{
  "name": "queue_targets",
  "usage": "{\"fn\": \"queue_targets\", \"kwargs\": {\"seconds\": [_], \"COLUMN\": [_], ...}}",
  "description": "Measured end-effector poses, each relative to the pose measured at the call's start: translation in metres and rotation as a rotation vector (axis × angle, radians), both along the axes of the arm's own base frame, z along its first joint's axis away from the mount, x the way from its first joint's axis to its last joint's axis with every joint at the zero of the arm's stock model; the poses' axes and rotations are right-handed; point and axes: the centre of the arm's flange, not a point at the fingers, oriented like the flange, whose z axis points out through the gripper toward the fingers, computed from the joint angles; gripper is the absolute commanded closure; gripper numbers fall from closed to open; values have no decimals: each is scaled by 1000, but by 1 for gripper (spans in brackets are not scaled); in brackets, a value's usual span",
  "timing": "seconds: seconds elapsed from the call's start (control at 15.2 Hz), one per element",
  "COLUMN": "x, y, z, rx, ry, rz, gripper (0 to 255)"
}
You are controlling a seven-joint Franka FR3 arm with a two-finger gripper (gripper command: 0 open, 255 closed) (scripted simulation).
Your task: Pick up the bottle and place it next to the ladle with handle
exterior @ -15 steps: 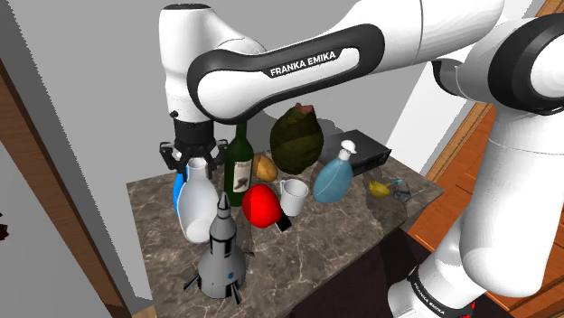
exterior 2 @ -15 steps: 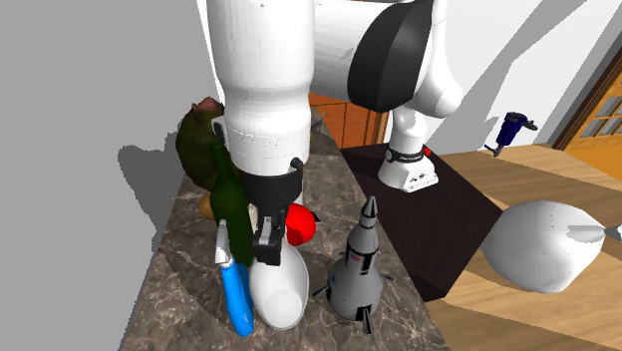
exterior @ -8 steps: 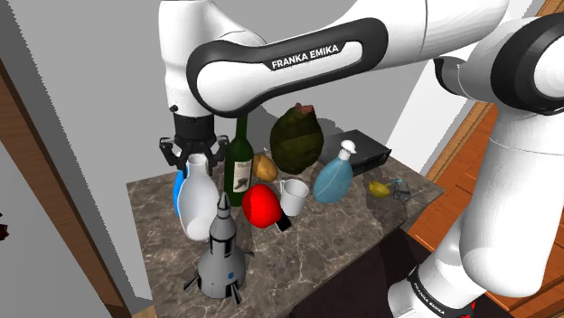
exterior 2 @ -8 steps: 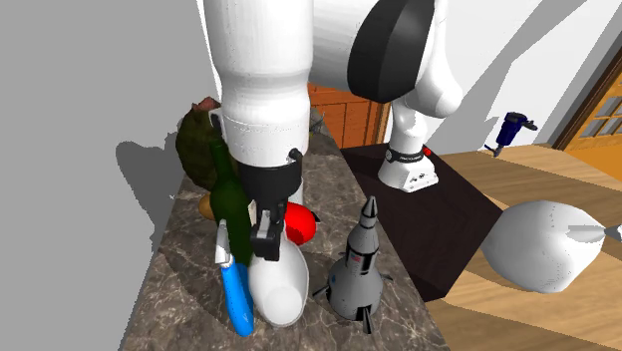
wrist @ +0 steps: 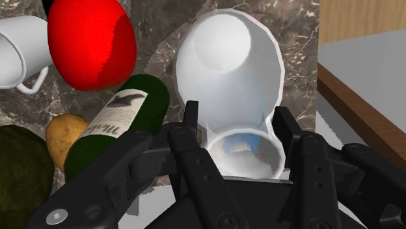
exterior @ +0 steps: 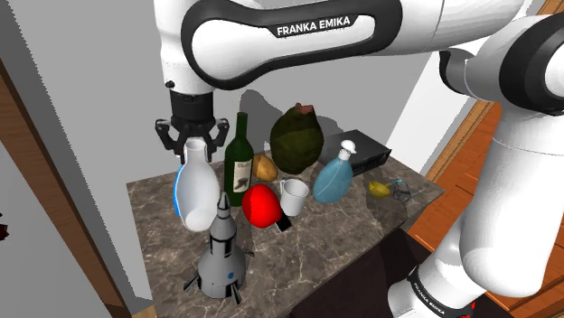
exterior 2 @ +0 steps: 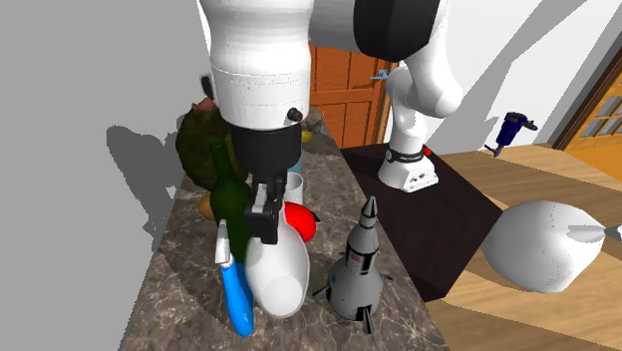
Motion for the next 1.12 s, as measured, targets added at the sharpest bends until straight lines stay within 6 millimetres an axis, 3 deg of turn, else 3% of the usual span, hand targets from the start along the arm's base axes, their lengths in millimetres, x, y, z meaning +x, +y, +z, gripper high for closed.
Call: {"fn": "queue_targets", "kwargs": {"seconds": [0.86,1.12], "x": [1,-4], "y": [-1,-40], "z": [67,70], "rx": [0,0], "ry": [0,0], "rz": [0,0], "gripper": [255,255]}}
